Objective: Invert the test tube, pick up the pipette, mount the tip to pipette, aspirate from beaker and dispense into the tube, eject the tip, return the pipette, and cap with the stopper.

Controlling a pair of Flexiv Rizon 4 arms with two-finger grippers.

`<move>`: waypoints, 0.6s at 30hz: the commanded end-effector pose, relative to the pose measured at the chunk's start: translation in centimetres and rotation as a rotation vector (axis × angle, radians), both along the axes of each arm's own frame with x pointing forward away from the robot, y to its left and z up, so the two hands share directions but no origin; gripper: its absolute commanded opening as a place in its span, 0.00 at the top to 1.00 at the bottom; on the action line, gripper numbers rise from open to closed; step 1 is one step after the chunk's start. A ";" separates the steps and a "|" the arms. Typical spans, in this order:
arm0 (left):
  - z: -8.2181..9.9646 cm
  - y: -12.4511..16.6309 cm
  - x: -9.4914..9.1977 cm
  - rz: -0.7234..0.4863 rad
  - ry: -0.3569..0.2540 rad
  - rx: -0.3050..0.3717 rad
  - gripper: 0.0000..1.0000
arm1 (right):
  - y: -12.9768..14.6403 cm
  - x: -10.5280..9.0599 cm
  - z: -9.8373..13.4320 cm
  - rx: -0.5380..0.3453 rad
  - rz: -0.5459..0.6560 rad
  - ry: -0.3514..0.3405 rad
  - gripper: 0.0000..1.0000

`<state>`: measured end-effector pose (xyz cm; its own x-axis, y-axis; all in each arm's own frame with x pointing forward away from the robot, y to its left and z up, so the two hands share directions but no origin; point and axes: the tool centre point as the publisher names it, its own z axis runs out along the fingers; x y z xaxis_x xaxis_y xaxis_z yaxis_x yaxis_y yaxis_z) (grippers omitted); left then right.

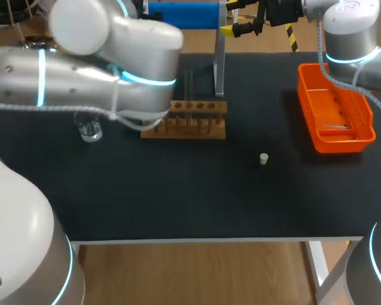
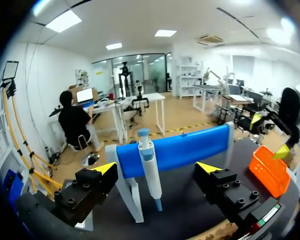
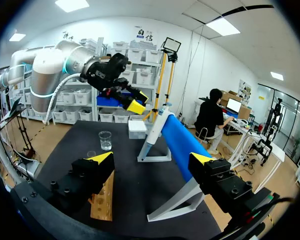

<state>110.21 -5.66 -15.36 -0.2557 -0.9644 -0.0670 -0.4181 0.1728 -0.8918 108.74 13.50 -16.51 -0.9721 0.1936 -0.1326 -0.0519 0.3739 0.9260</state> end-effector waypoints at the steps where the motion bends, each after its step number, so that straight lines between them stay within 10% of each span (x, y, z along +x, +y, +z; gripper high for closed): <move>1: 0.3 1.3 -1.8 -0.377 -0.027 -0.122 0.00 | -0.1 0.1 0.1 -0.003 0.004 0.002 0.00; 18: 0.4 -0.1 -6.3 -0.880 0.030 -0.086 0.00 | -0.1 0.1 0.1 -0.003 0.004 0.002 0.00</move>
